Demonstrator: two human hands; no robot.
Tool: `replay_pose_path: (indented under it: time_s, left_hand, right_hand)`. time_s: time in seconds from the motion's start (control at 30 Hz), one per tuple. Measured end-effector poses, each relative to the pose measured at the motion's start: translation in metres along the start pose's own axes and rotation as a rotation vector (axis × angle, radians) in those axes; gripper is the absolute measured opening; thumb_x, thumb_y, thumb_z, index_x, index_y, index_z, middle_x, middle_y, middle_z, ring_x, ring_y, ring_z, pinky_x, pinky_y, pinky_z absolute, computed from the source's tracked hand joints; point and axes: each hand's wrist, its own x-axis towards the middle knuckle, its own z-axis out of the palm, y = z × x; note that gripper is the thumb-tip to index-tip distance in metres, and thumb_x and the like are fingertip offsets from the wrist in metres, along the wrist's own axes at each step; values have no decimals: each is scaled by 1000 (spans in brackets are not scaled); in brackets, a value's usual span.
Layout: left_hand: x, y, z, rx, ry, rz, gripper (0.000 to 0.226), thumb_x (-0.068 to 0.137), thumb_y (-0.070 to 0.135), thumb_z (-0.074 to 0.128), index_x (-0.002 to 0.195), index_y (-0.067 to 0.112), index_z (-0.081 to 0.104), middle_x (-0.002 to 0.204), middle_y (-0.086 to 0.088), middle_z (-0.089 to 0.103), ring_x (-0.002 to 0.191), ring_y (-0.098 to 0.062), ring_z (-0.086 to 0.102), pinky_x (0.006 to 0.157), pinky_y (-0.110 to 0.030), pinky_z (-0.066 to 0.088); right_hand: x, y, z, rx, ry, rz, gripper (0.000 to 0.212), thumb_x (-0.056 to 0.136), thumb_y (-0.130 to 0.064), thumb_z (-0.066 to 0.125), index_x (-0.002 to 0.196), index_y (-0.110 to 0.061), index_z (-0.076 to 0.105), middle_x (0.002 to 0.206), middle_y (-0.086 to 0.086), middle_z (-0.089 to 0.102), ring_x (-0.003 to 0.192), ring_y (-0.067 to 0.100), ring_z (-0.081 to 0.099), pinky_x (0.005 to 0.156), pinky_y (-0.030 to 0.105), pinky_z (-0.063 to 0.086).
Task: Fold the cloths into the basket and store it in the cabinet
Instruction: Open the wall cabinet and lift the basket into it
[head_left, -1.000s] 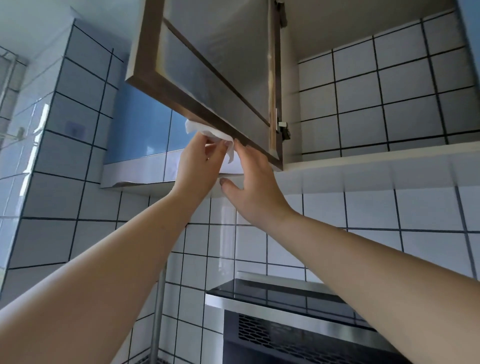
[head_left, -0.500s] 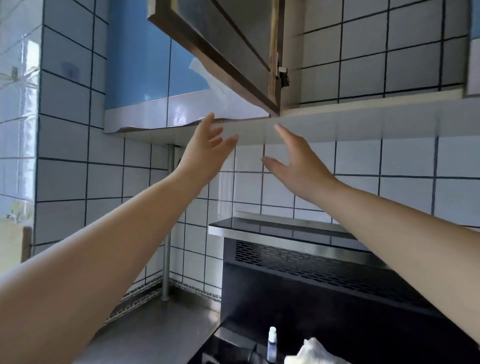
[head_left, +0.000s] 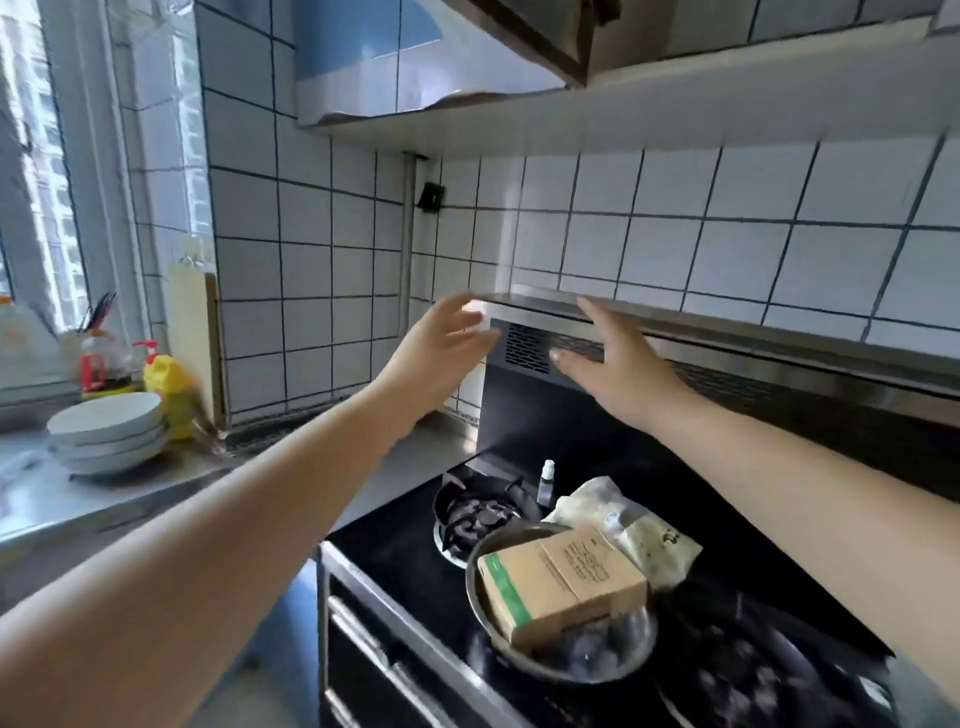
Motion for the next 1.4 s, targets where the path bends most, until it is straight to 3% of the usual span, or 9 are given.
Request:
replay_pose_path:
  time_s: [0.13, 0.23, 0.37, 0.67, 1.0, 1.07, 1.2, 1.33, 1.4]
  left_hand:
    - [-84, -14, 10, -37, 65, -163, 54, 91, 25, 59, 141, 24, 38, 133, 7, 54, 107, -3, 56, 68, -10, 44]
    - [-140, -22, 5, -35, 126, -249, 51, 92, 20, 59, 139, 20, 40, 127, 5, 55, 94, 2, 57, 60, -3, 44]
    - [-224, -31, -21, -14, 232, -363, 49, 92, 24, 58, 138, 22, 41, 126, 5, 57, 97, -2, 57, 74, -12, 44]
    - [-388, -44, -102, 3, 548, -542, 45, 94, 20, 55, 137, 17, 41, 119, 4, 56, 97, -2, 56, 84, -20, 45]
    - [-637, 0, -252, 193, 934, -762, 50, 94, 32, 54, 139, 21, 37, 127, 5, 52, 116, -13, 52, 101, -35, 43]
    - [-673, 9, -280, 187, 1027, -784, 44, 93, 28, 55, 135, 22, 42, 127, 2, 55, 114, -15, 54, 94, -33, 44]
    - [-762, 36, -342, 158, 1280, -753, 41, 90, 11, 60, 129, 13, 46, 119, -11, 59, 84, -6, 56, 72, -22, 42]
    - [-832, 64, -385, 225, 1438, -787, 42, 81, 29, 65, 120, 26, 49, 110, 8, 62, 101, -13, 59, 91, -37, 41]
    - [-855, 73, -400, 223, 1514, -775, 41, 88, 20, 63, 126, 20, 47, 109, 9, 60, 108, -14, 56, 99, -37, 39]
  right_hand:
    - [-65, -4, 19, 76, -176, 6, 69, 91, -30, 58, 149, -16, 22, 152, 6, 26, 140, 17, 23, 109, 23, 18]
    - [-105, -14, 38, 115, -275, 6, 68, 91, -33, 57, 148, -19, 23, 151, 6, 27, 139, 17, 24, 102, 19, 17]
    - [-158, -36, 74, 179, -398, -9, 65, 91, -35, 56, 147, -21, 26, 151, 4, 27, 139, 16, 26, 100, 18, 16]
    - [-259, -108, 166, 310, -697, -57, 66, 89, -35, 59, 145, -18, 30, 151, 4, 31, 139, 14, 27, 113, 27, 21]
    - [-384, -320, 261, 439, -1075, -313, 65, 92, -37, 53, 148, -23, 22, 153, 1, 26, 139, 17, 28, 110, 31, 25]
    - [-403, -353, 274, 446, -1086, -344, 66, 92, -38, 54, 147, -23, 22, 153, 0, 26, 139, 17, 27, 111, 32, 25]
    - [-455, -442, 310, 477, -1167, -464, 65, 91, -40, 55, 146, -25, 25, 152, -1, 29, 137, 16, 30, 110, 33, 28]
    - [-500, -523, 338, 537, -1285, -555, 64, 91, -38, 55, 146, -25, 26, 151, 0, 31, 136, 15, 31, 111, 33, 30]
    - [-515, -555, 350, 565, -1338, -569, 64, 91, -37, 56, 146, -25, 26, 150, 1, 33, 136, 15, 33, 108, 29, 30]
